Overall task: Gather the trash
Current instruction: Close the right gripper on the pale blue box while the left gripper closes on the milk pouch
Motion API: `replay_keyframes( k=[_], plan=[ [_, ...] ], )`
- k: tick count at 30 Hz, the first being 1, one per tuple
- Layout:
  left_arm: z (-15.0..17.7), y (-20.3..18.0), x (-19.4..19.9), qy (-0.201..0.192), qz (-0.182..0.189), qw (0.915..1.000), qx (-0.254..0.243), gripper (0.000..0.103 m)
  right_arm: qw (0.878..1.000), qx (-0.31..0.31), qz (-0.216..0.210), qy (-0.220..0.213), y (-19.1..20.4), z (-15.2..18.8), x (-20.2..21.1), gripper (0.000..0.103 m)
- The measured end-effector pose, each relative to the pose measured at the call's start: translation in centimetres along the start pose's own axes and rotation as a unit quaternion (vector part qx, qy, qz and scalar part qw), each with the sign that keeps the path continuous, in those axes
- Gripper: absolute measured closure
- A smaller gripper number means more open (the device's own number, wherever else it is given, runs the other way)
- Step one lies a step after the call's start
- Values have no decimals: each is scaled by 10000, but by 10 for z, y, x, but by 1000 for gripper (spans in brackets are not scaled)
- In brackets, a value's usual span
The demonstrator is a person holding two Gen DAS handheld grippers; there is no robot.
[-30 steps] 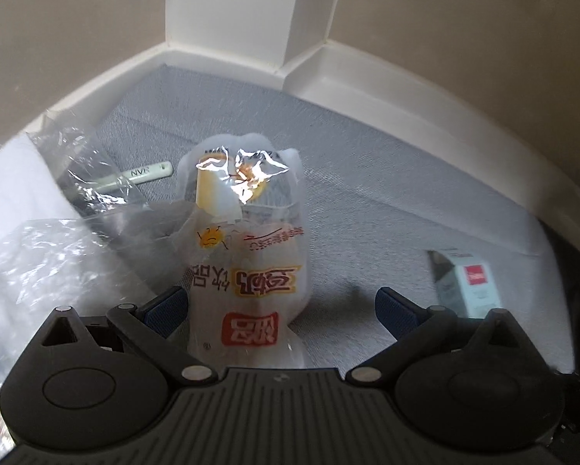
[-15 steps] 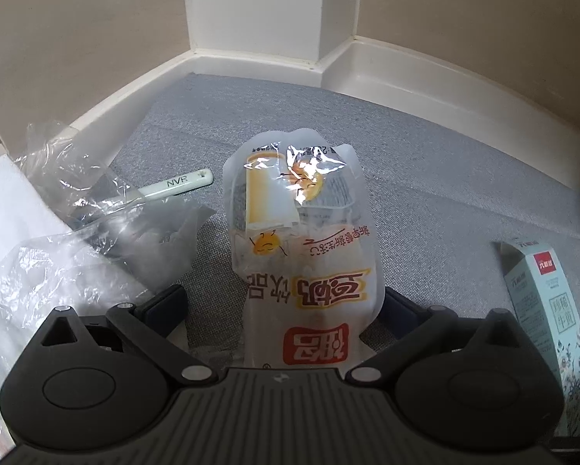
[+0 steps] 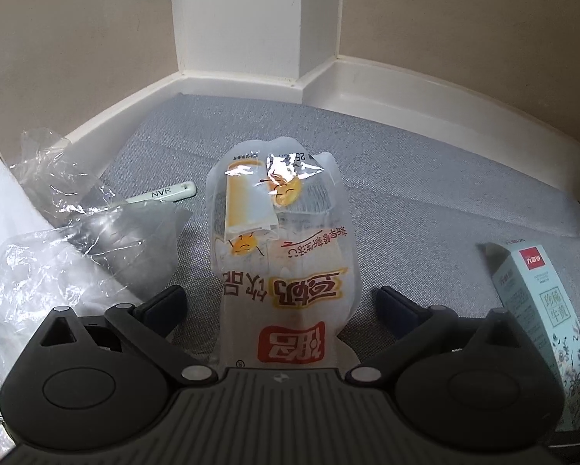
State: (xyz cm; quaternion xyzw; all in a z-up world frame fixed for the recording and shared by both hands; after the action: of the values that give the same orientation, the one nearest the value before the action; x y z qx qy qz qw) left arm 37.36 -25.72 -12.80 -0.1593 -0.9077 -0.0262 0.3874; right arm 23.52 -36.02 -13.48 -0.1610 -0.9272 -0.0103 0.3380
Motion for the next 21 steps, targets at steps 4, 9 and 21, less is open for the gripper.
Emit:
replay_keyframes(
  k=[4,9,21],
  plan=[
    [5,0,7,-123,67,9999,-56,0,10000,5,5,1,0,0,0,0],
    [5,-1,7,-157,89,9998,-76,0,10000,3,4,1,0,0,0,0],
    [3,-1,5,-214,76,9997,-75,0,10000,5,4,0,0,0,0,0]
  ],
)
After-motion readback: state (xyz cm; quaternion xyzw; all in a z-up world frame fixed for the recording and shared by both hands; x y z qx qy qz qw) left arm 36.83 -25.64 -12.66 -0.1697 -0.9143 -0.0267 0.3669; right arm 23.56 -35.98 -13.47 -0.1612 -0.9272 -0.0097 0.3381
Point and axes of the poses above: each gripper's, at about its wrist camera, not at the fingertips, and x roughly against the way its jaws point, y to its left, z to its underside, the point moved 8 cm from there along -x, roughly the way its jaws point, and after that the axes turned 8 degrees about x, right-handed, at the moved point
